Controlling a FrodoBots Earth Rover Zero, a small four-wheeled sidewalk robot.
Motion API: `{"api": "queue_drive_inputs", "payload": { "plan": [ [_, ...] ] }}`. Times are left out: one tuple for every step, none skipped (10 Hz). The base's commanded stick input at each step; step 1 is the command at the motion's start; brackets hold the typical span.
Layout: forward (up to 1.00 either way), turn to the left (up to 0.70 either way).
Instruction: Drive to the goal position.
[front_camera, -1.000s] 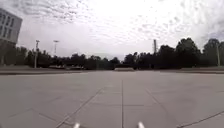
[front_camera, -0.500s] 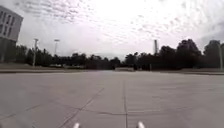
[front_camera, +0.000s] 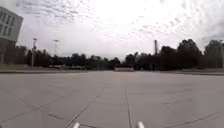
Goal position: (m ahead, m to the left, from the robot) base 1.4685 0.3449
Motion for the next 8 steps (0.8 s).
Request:
{"api": "queue_drive_inputs", "payload": {
  "plan": [
    [0.70,-0.02],
    [0.70,-0.06],
    [0.70,-0.14],
    [0.70,-0.14],
    [0.70,-0.14],
    [0.70,-0.08],
    [0.70,-0.04],
    [0.70,0.00]
  ]
}}
